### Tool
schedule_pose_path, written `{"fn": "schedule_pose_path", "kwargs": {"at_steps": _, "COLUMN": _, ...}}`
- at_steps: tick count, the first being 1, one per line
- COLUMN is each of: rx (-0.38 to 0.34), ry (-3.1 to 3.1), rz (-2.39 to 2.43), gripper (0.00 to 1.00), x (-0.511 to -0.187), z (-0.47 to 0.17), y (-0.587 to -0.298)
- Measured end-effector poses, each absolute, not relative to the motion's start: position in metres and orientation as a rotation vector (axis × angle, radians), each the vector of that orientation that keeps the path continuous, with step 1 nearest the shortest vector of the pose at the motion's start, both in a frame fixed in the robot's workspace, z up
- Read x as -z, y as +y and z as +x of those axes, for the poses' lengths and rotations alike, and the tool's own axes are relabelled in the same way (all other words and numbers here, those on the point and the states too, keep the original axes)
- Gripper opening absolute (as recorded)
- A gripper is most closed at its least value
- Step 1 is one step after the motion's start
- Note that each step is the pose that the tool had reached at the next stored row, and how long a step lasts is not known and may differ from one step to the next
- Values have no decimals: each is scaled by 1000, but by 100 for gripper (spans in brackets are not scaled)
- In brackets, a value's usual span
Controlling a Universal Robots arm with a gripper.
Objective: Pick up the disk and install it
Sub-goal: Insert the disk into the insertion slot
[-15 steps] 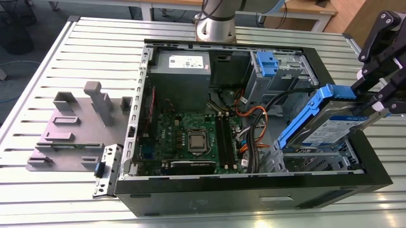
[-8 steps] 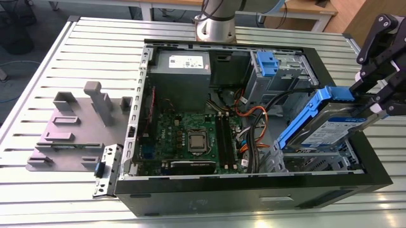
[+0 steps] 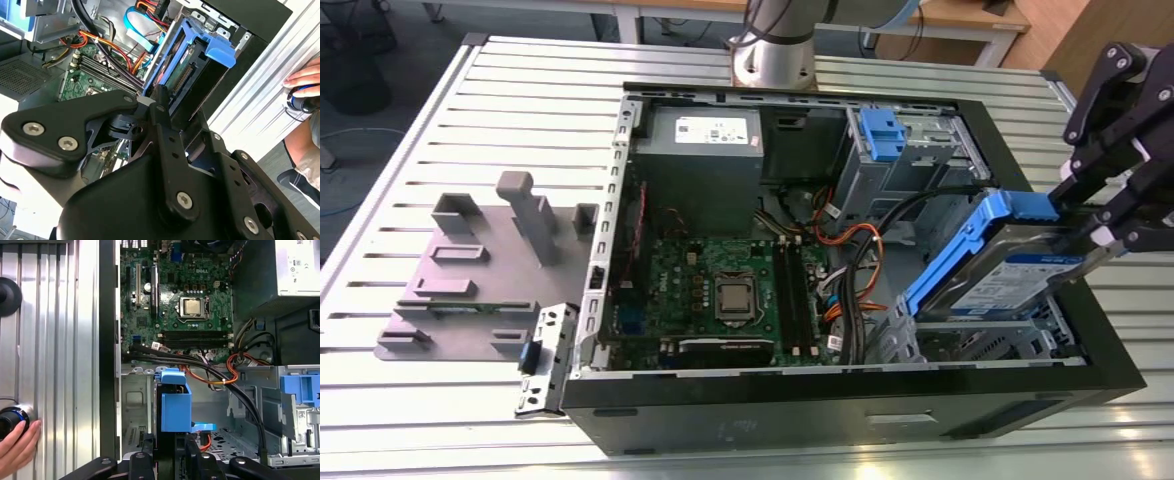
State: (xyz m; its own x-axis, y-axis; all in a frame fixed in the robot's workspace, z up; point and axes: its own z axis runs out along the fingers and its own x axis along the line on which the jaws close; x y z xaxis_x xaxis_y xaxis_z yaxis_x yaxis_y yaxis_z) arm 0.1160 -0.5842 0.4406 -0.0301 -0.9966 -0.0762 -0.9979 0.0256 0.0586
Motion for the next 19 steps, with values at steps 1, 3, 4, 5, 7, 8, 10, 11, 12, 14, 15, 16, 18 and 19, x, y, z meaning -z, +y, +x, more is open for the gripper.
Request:
{"fn": "schedule_pose_path", "kwargs": {"at_steps": 1, "rx": -149, "ry": 2240, "rz": -2178, "gripper": 35, "x": -439, "z": 116, "y": -584}}
{"fn": "schedule_pose_path", "kwargs": {"at_steps": 3, "rx": -149, "ry": 2240, "rz": -2178, "gripper": 35, "x": -435, "z": 116, "y": -585}}
{"fn": "schedule_pose_path", "kwargs": {"at_steps": 4, "rx": -149, "ry": 2240, "rz": -2178, "gripper": 35, "x": -433, "z": 116, "y": -585}}
{"fn": "schedule_pose_path", "kwargs": {"at_steps": 5, "rx": -149, "ry": 2240, "rz": -2178, "gripper": 35, "x": -432, "z": 116, "y": -585}}
{"fn": "schedule_pose_path", "kwargs": {"at_steps": 7, "rx": -149, "ry": 2240, "rz": -2178, "gripper": 35, "x": -428, "z": 116, "y": -585}}
{"fn": "schedule_pose_path", "kwargs": {"at_steps": 8, "rx": -149, "ry": 2240, "rz": -2178, "gripper": 35, "x": -426, "z": 116, "y": -585}}
{"fn": "schedule_pose_path", "kwargs": {"at_steps": 10, "rx": -149, "ry": 2240, "rz": -2178, "gripper": 35, "x": -422, "z": 116, "y": -585}}
{"fn": "schedule_pose_path", "kwargs": {"at_steps": 11, "rx": -149, "ry": 2240, "rz": -2178, "gripper": 35, "x": -421, "z": 116, "y": -585}}
{"fn": "schedule_pose_path", "kwargs": {"at_steps": 12, "rx": -149, "ry": 2240, "rz": -2178, "gripper": 35, "x": -419, "z": 116, "y": -585}}
{"fn": "schedule_pose_path", "kwargs": {"at_steps": 14, "rx": -149, "ry": 2240, "rz": -2178, "gripper": 35, "x": -415, "z": 116, "y": -586}}
{"fn": "schedule_pose_path", "kwargs": {"at_steps": 15, "rx": -149, "ry": 2240, "rz": -2178, "gripper": 35, "x": -413, "z": 116, "y": -586}}
{"fn": "schedule_pose_path", "kwargs": {"at_steps": 16, "rx": -149, "ry": 2240, "rz": -2178, "gripper": 35, "x": -411, "z": 116, "y": -586}}
{"fn": "schedule_pose_path", "kwargs": {"at_steps": 18, "rx": -149, "ry": 2240, "rz": -2178, "gripper": 35, "x": -408, "z": 116, "y": -586}}
{"fn": "schedule_pose_path", "kwargs": {"at_steps": 19, "rx": -149, "ry": 2240, "rz": -2178, "gripper": 35, "x": -406, "z": 116, "y": -586}}
